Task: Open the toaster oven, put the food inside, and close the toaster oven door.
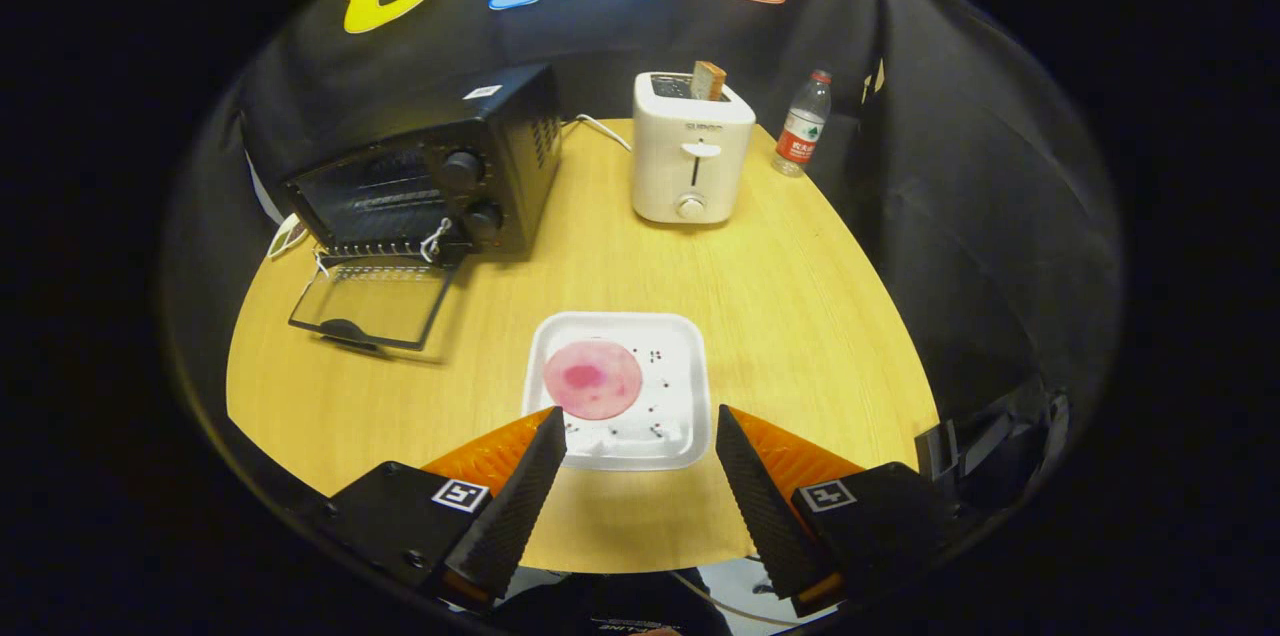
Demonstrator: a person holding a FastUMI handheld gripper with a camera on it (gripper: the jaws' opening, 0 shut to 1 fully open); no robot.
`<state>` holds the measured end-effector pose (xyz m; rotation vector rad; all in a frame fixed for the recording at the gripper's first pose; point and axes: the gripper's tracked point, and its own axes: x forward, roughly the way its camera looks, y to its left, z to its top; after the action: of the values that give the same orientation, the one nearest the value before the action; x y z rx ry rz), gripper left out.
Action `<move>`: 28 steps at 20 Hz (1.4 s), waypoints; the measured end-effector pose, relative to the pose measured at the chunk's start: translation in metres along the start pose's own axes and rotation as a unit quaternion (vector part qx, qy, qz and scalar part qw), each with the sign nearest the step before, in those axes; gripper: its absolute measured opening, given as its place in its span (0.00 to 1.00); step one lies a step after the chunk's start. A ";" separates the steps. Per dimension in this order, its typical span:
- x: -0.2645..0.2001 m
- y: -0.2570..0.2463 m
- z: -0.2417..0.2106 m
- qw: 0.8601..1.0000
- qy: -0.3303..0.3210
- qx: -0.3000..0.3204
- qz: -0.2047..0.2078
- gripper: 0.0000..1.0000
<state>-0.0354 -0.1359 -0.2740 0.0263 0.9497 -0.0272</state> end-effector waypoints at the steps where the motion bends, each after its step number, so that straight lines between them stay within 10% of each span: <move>1: 0.008 -0.010 0.000 1.000 0.013 0.000 0.000 0.97; 15: 0.095 -0.050 -0.017 0.980 0.191 0.009 0.057 0.96; 28: 0.107 -0.036 -0.026 0.966 0.240 0.062 0.077 0.15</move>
<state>0.0042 -0.1725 -0.3769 0.2323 1.4274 0.0673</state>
